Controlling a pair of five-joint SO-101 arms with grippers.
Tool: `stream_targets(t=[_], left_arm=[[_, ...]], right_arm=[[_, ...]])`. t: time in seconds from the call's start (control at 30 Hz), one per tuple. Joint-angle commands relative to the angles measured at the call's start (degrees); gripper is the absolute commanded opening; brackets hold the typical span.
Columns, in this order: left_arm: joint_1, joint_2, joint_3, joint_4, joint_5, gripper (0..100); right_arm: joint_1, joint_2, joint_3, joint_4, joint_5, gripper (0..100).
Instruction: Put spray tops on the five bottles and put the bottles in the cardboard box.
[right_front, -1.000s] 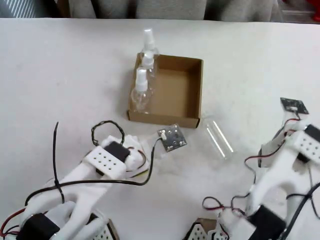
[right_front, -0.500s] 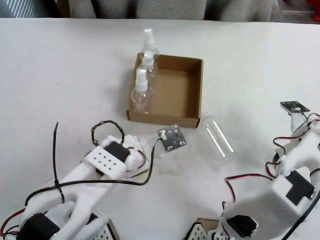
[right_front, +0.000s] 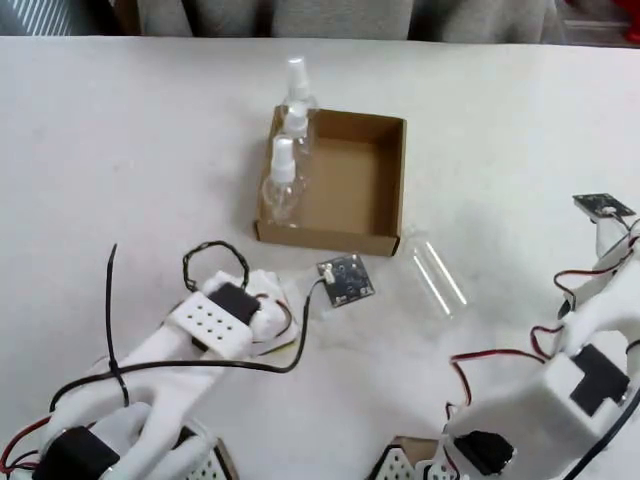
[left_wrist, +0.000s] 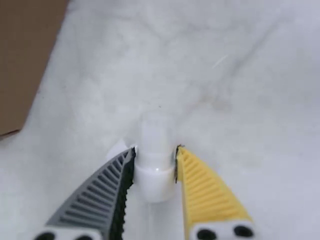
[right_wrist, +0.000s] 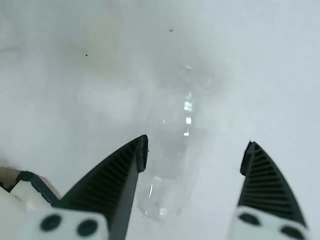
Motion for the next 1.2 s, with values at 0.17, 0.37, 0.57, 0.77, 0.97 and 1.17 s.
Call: stream_targets(t=[0.17,0.37,0.57,0.77,0.97,1.17], left_arm=[[-0.7,0.1,0.0,-0.6,-0.9,2],[-0.7,0.1,0.0,-0.6,-0.9,2],[-0.7,0.1,0.0,-0.6,-1.0,2],[-0.7,0.1,0.1,-0.6,-1.0,2],[-0.7,0.1,0.1,-0.6,-1.1,2],[-0.7,0.1,0.1,-0.6,-1.1,2]], right_arm=[[2.2,-14.4,10.5,0.7,4.9,26.8],[1.9,-18.6,21.1,-11.5,5.0,26.8],[1.9,-18.4,23.0,-15.7,5.1,26.8],[0.4,-18.3,23.0,-15.7,4.6,26.8],[-1.4,-14.2,22.8,-16.5,2.7,26.8],[-1.2,-9.5,22.7,-20.2,2.6,26.8]])
